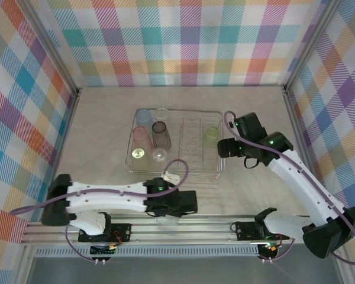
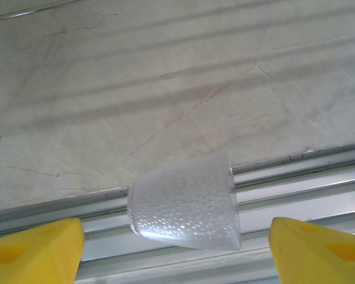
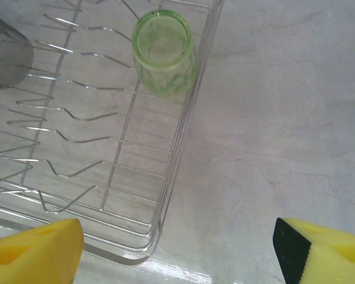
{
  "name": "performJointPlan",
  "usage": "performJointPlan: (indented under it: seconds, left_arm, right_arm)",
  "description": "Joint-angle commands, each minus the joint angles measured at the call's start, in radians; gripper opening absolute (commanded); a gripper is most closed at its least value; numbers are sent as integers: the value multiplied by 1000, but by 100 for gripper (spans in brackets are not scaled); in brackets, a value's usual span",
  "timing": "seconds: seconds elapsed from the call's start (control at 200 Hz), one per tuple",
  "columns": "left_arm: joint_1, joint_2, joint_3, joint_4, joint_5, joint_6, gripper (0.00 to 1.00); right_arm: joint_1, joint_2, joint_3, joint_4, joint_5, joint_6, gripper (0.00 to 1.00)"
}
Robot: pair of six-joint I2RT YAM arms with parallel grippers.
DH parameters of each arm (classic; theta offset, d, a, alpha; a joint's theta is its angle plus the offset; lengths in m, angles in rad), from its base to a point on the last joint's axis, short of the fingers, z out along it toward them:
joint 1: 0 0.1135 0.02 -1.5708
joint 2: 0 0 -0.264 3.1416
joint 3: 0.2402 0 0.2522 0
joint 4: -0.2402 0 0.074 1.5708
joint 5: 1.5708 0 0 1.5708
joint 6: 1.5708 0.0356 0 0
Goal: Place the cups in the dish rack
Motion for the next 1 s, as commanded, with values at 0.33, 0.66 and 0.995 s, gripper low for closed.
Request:
performJointPlan:
  seconds: [0.33, 0.66, 0.995]
  left_arm:
    - [-37, 249, 120, -171, -16, -10, 74]
    - [-41, 329, 123, -112, 40, 36, 67]
    - [-41, 379, 127, -189, 6, 21, 53]
  right_arm:
    - [-66, -148, -91, 5, 32, 42, 83]
    - [-107, -178, -117, 6, 19, 27, 82]
    - [-117, -168, -116, 19, 4, 19, 82]
